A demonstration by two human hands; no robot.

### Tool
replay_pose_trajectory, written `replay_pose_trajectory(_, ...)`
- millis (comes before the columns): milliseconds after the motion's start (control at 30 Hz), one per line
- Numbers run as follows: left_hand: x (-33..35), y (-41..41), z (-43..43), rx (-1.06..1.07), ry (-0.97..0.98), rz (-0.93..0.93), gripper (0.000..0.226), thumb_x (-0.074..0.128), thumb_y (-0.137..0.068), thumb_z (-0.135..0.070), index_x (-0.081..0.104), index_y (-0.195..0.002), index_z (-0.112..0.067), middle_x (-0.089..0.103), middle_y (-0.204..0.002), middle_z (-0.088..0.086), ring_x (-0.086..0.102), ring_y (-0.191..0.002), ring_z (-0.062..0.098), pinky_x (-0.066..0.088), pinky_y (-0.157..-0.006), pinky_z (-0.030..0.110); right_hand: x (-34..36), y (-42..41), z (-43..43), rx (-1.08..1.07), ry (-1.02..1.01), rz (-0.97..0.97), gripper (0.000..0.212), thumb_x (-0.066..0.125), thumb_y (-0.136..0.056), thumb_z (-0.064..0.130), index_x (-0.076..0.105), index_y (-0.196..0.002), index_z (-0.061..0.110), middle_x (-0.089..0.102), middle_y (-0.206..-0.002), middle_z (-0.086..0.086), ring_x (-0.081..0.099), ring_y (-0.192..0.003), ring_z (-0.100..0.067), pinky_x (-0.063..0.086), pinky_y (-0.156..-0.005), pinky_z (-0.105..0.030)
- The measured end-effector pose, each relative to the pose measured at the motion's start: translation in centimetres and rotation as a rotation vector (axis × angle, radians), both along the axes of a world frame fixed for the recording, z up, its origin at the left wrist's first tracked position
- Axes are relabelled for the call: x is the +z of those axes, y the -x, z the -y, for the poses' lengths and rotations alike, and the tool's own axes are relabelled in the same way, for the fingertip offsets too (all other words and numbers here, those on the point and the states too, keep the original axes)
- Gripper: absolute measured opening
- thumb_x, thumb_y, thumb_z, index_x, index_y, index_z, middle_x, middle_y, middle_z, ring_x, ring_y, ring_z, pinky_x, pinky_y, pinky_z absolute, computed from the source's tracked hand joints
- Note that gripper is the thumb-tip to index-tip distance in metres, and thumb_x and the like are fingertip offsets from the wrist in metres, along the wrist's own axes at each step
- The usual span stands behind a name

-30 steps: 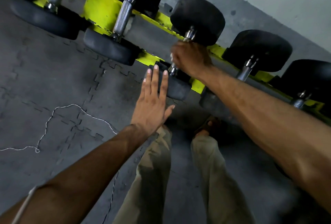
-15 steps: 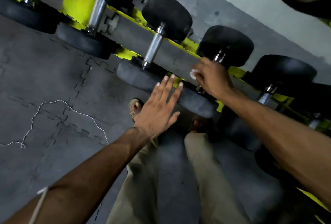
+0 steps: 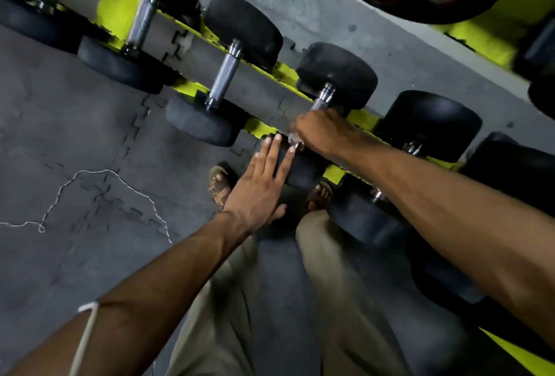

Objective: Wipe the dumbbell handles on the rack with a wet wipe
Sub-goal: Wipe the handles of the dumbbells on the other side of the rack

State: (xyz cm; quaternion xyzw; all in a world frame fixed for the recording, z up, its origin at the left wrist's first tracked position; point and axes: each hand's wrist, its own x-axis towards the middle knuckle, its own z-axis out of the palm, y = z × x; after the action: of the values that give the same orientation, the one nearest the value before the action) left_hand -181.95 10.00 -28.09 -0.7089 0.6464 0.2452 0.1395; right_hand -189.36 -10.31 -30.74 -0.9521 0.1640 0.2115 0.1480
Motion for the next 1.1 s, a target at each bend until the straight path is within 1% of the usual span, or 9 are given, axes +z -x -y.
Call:
replay_pose_trajectory(67, 0.1, 0.5, 0.2, 0.016, -0.009, 0.019, 0.134, 0.07, -0.083, -0.067, -0.018, -0.163, -0.005, -0.022, -0.167, 0.031, -0.012, -0.158, 0.045, 0.023, -0.127, 0.054, -0.1, 0.2, 1.1, -0.1, -0.012, 0.048, 0.018, 0.055, -0.095, 0.024, 0.071, -0.102, 0.02, 0.069, -0.101, -0.005, 0.069, -0.096, -0.033, 0.053, -0.071, -0.038)
replay_pose_trajectory(200, -0.3, 1.1, -0.2, 0.054, -0.009, 0.011, 0.138, 0.07, -0.079, -0.071, -0.017, -0.163, -0.004, -0.021, -0.167, 0.032, -0.014, -0.158, 0.047, 0.018, -0.128, 0.056, -0.6, 1.6, -1.6, -0.151, -0.256, 0.162, 0.009, 0.06, -0.091, 0.028, 0.069, -0.091, 0.025, 0.06, -0.103, 0.002, 0.064, -0.094, -0.029, 0.052, -0.066, -0.038)
replay_pose_trajectory(333, -0.3, 1.2, -0.4, 0.055, -0.005, -0.002, 0.139, 0.072, -0.078, -0.069, -0.018, -0.163, -0.006, -0.021, -0.168, 0.03, -0.014, -0.158, 0.047, 0.018, -0.129, 0.055, -1.9, 3.3, -2.2, -0.301, -0.216, 0.274, 0.008, 0.063, -0.09, 0.025, 0.06, -0.098, 0.024, 0.051, -0.108, -0.003, 0.059, -0.094, -0.031, 0.049, -0.061, -0.041)
replay_pose_trajectory(433, -0.4, 1.1, -0.4, 0.044, -0.007, 0.002, 0.139, 0.071, -0.078, -0.07, -0.017, -0.163, -0.006, -0.022, -0.168, 0.03, -0.014, -0.158, 0.047, 0.017, -0.129, 0.055, -2.6, 4.2, -4.3, -0.575, -0.237, 0.326, 0.014, 0.063, -0.092, 0.028, 0.055, -0.101, 0.02, 0.065, -0.103, -0.005, 0.063, -0.092, -0.034, 0.048, -0.064, -0.041)
replay_pose_trajectory(533, -0.6, 0.9, -0.4, 0.046, -0.013, 0.007, 0.139, 0.07, -0.078, -0.072, -0.018, -0.163, -0.006, -0.023, -0.167, 0.03, -0.015, -0.157, 0.047, 0.017, -0.128, 0.056, -3.2, 4.1, -5.6, -0.987, -0.364, 0.365, 0.023, 0.075, -0.086, 0.03, 0.058, -0.092, 0.016, 0.071, -0.086, 0.0, 0.065, -0.081, -0.022, 0.047, -0.065, -0.035)
replay_pose_trajectory(733, -0.8, 1.2, -0.4, 0.063, -0.012, 0.007, 0.14, 0.071, -0.077, -0.072, -0.017, -0.164, -0.006, -0.023, -0.167, 0.03, -0.016, -0.157, 0.048, 0.018, -0.128, 0.056, -5.4, 4.9, -5.7, -1.413, -0.729, 0.341, 0.011, 0.077, -0.085, 0.022, 0.066, -0.087, 0.021, 0.071, -0.083, 0.003, 0.066, -0.078, -0.012, 0.051, -0.074, -0.028)
replay_pose_trajectory(833, -0.9, 1.2, -0.4, 0.074, -0.004, 0.009, 0.141, 0.072, -0.076, -0.072, -0.017, -0.164, -0.006, -0.024, -0.167, 0.03, -0.017, -0.157, 0.048, 0.018, -0.128, 0.057, -6.2, 4.0, -3.2, -1.717, -1.15, 0.487, 0.012, 0.058, -0.097, 0.005, 0.067, -0.097, 0.013, 0.067, -0.081, -0.006, 0.065, -0.068, -0.015, 0.056, -0.067, -0.031)
replay_pose_trajectory(967, -1.3, 1.5, -0.4, 0.089, 0.003, 0.008, 0.14, 0.071, -0.076, -0.07, -0.017, -0.163, -0.005, -0.024, -0.167, 0.03, -0.016, -0.157, 0.048, 0.017, -0.128, 0.057, -6.8, 1.8, 1.0, -1.841, -1.666, 0.604, 0.031, 0.033, -0.101, 0.003, 0.062, -0.113, 0.006, 0.075, -0.093, -0.012, 0.075, -0.084, -0.023, 0.058, -0.074, -0.035)
replay_pose_trajectory(1100, -1.5, 1.5, -0.4, 0.088, -0.006, 0.019, 0.141, 0.071, -0.076, -0.072, -0.018, -0.163, -0.006, -0.024, -0.167, 0.03, -0.017, -0.157, 0.048, 0.017, -0.127, 0.058, -7.4, 0.3, 2.1, -1.968, -1.717, 0.697, 0.039, 0.027, -0.101, 0.004, 0.062, -0.116, 0.001, 0.075, -0.098, -0.015, 0.076, -0.083, -0.026, 0.055, -0.08, -0.041)
